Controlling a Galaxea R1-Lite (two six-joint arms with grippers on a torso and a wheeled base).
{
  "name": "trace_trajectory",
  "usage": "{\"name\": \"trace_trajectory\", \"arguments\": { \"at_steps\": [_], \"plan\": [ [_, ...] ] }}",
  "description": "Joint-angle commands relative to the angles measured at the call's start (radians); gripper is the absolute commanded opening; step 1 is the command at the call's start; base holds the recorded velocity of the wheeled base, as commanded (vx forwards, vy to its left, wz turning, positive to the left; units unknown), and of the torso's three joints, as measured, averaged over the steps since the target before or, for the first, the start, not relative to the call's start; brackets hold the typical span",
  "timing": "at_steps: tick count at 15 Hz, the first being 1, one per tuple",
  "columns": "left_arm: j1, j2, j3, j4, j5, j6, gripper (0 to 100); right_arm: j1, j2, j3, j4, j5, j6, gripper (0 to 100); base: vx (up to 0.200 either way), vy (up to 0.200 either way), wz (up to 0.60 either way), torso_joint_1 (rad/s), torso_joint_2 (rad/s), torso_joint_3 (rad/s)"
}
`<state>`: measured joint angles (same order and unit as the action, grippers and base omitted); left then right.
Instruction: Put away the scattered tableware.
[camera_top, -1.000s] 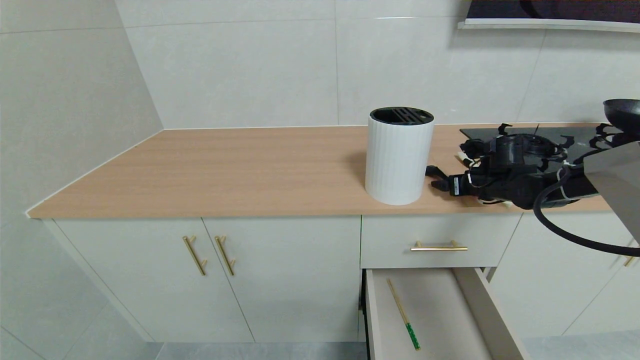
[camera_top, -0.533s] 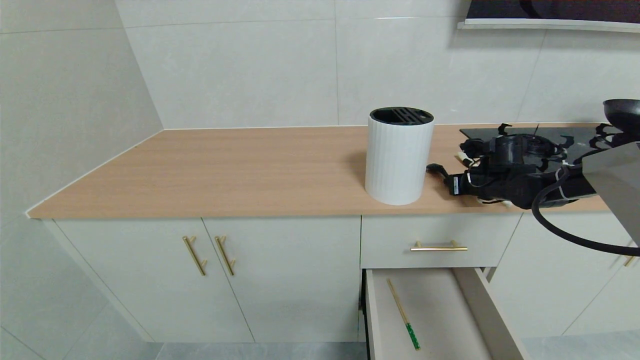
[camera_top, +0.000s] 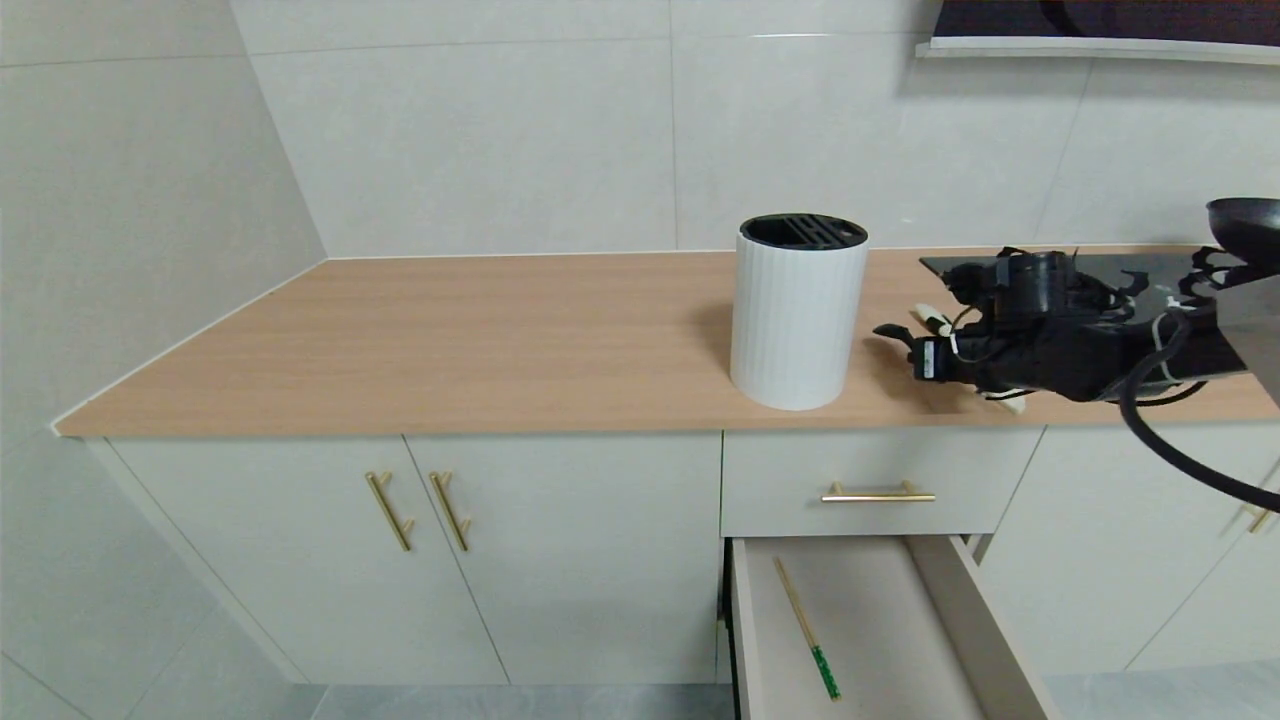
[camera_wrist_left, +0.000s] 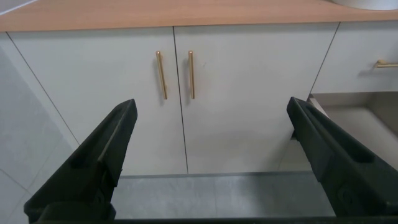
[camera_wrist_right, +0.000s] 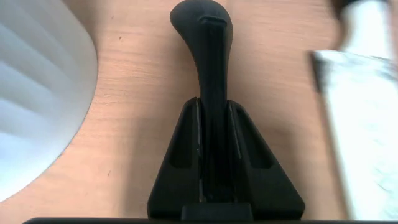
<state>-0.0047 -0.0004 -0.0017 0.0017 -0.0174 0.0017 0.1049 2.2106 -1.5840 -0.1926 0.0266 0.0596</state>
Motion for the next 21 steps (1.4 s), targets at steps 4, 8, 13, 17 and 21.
{"name": "trace_trajectory", "arguments": {
  "at_steps": [4,8,13,17,21],
  "plan": [
    [0.0,0.0,0.0,0.0,0.001,0.0,100,0.035,-0.325,0.182,0.143,-0.125,0.068,0,0.0,0.0,0.0,0.0,0.0,0.0],
    [0.0,0.0,0.0,0.0,0.001,0.0,100,0.09,-0.543,0.464,0.15,-0.154,0.066,0,0.0,0.0,0.0,0.0,0.0,0.0],
    [0.0,0.0,0.0,0.0,-0.001,0.0,100,0.13,-0.658,0.671,0.14,-0.148,0.06,0,0.0,0.0,0.0,0.0,0.0,0.0],
    [0.0,0.0,0.0,0.0,-0.001,0.0,100,0.133,-0.603,0.673,0.14,-0.143,0.06,0,0.0,0.0,0.0,0.0,0.0,0.0],
    [0.0,0.0,0.0,0.0,-0.001,0.0,100,0.148,-0.578,0.682,0.14,-0.145,0.06,0,0.0,0.0,0.0,0.0,0.0,0.0]
  ]
}}
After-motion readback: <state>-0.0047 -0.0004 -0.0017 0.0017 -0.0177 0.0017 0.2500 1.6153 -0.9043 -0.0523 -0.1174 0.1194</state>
